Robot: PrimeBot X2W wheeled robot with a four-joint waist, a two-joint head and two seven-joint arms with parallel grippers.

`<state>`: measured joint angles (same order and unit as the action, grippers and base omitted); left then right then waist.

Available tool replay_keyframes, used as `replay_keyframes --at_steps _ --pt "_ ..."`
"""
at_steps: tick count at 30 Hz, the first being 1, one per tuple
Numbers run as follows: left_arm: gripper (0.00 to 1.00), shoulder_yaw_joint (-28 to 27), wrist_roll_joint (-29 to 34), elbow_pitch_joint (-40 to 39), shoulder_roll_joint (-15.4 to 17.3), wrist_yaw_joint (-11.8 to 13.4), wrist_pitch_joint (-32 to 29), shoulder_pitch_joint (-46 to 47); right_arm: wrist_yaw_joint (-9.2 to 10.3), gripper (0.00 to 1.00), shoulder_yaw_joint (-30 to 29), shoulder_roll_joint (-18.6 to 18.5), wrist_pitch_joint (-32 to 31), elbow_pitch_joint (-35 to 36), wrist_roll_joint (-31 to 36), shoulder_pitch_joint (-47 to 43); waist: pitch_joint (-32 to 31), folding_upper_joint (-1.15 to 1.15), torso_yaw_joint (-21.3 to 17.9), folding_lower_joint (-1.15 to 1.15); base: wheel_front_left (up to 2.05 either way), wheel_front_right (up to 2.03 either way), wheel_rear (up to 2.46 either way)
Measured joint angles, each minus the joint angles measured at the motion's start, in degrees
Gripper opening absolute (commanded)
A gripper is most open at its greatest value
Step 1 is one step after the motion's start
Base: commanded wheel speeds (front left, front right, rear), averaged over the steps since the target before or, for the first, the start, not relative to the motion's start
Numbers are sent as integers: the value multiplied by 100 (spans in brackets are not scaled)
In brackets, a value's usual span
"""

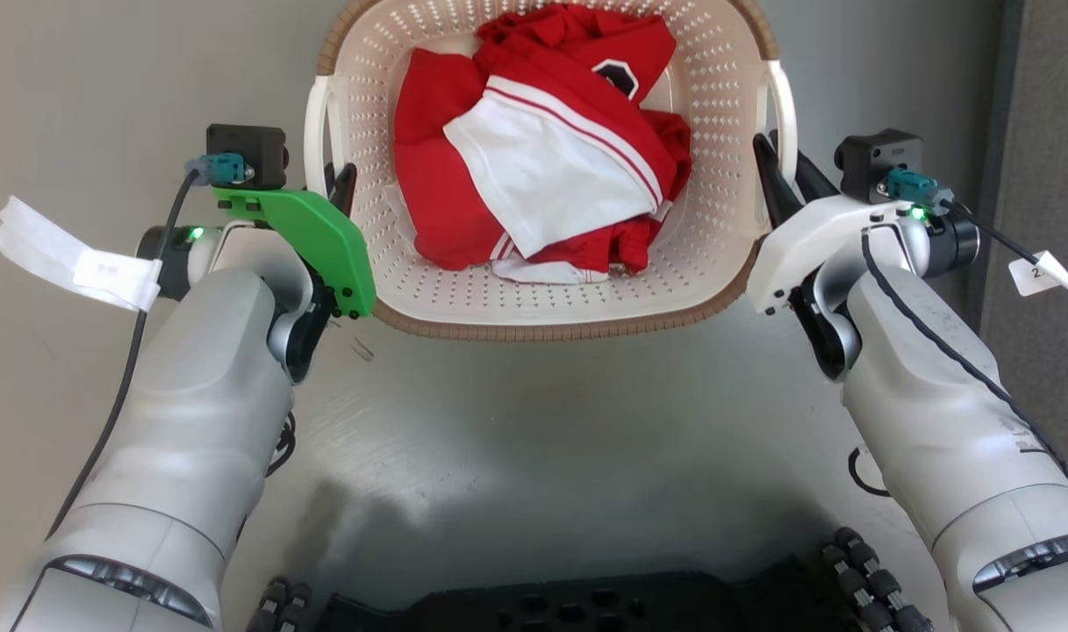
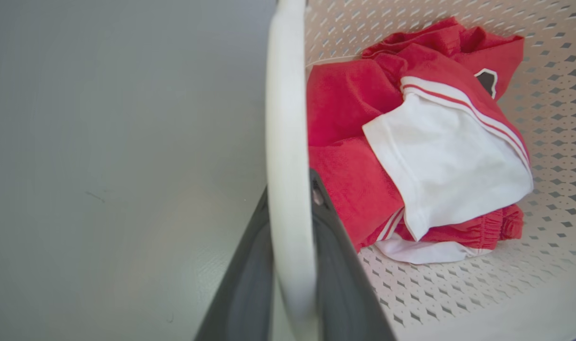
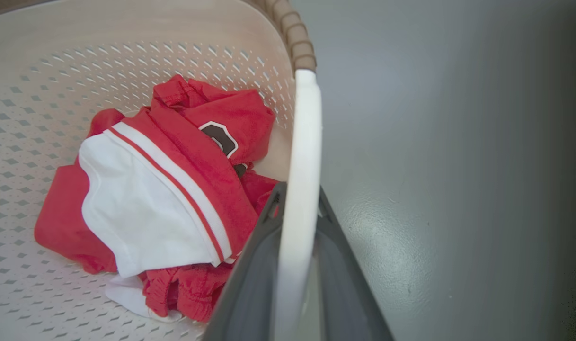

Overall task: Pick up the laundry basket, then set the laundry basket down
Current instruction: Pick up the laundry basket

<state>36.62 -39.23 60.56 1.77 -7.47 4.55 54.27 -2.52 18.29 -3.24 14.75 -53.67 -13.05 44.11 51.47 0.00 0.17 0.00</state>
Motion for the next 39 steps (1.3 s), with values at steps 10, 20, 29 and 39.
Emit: replay_keyframes --at_steps 10,20,29,39 --pt "0 125 -291 210 -67 0 -157 -194 -103 0 77 47 0 -544 10 3 -542 0 33 0 0 0 0" --pt "0 244 -639 390 -104 -3 -504 -623 -300 0 158 131 -53 -1035 -102 -114 -1215 0 15 0 0 0 0" --pt "0 263 -928 509 -130 -7 -768 -937 -403 0 335 147 -268 -1283 -318 -337 -1816 0 -32 0 0 0 0" --pt "0 260 -1229 609 -166 -8 -1143 -1250 -463 0 550 171 -673 -1499 -538 -536 -2564 0 -97 -1 0 0 0"
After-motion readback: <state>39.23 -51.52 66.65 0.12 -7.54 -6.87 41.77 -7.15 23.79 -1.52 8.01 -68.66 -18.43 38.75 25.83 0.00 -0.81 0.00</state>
